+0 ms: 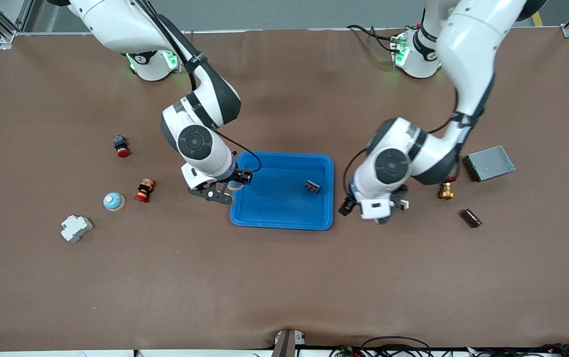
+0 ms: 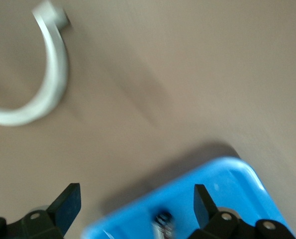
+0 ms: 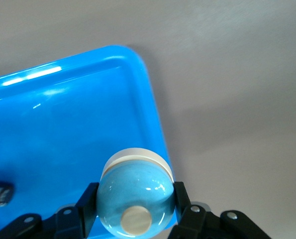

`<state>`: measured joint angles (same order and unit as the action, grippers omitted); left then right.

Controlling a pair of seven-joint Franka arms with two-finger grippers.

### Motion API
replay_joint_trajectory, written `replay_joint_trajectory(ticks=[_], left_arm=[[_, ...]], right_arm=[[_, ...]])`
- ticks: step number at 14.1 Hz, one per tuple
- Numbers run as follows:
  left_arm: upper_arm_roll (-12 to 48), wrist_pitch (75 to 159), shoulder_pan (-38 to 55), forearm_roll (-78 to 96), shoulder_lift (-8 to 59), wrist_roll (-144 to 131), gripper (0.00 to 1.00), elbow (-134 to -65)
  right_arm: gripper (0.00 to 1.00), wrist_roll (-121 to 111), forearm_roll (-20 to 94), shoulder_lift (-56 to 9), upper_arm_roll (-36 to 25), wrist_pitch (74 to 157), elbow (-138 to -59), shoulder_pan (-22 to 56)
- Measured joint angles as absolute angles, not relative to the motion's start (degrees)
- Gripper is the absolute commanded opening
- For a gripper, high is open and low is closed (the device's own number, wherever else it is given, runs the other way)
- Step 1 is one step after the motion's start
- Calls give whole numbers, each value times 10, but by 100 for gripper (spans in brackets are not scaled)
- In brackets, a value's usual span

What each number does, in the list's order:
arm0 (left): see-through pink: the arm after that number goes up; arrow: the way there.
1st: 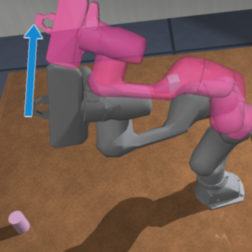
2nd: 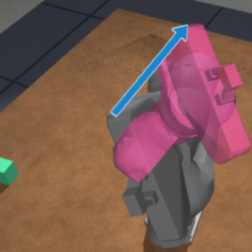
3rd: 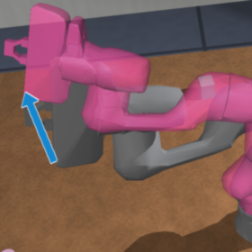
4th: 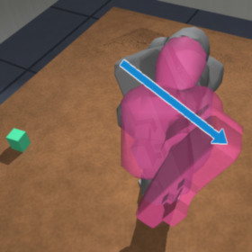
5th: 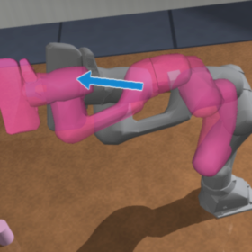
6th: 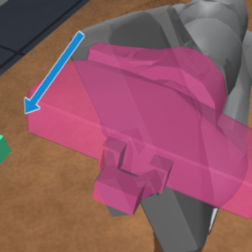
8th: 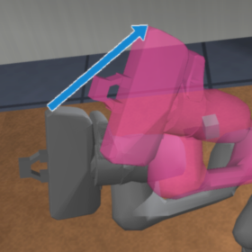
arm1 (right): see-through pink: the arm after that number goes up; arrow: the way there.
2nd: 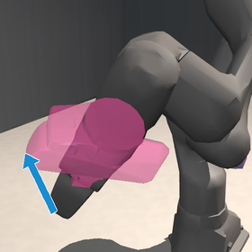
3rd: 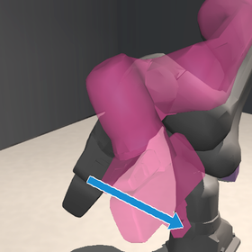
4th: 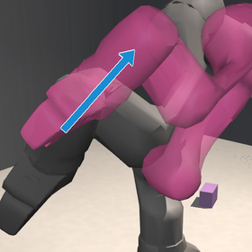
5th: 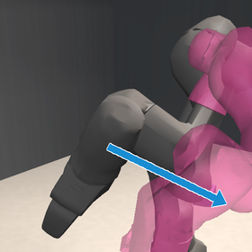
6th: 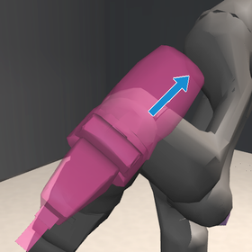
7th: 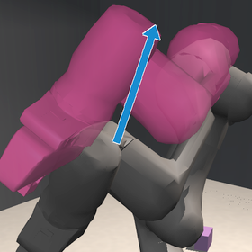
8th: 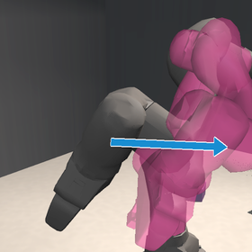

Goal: Place electrolytic capacitor and blue bell in tray
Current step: 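Grasp another capacitor with the left gripper while the right gripper places the bell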

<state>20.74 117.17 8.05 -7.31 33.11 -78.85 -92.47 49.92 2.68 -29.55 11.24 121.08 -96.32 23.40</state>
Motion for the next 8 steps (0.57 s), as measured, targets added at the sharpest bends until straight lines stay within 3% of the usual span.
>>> replay_joint_trajectory(ticks=[8], left_arm=[[203, 1129, -84, -101, 316, -464, 100, -935]], right_arm=[[14, 499, 33, -346, 113, 1253, -953, 257]])
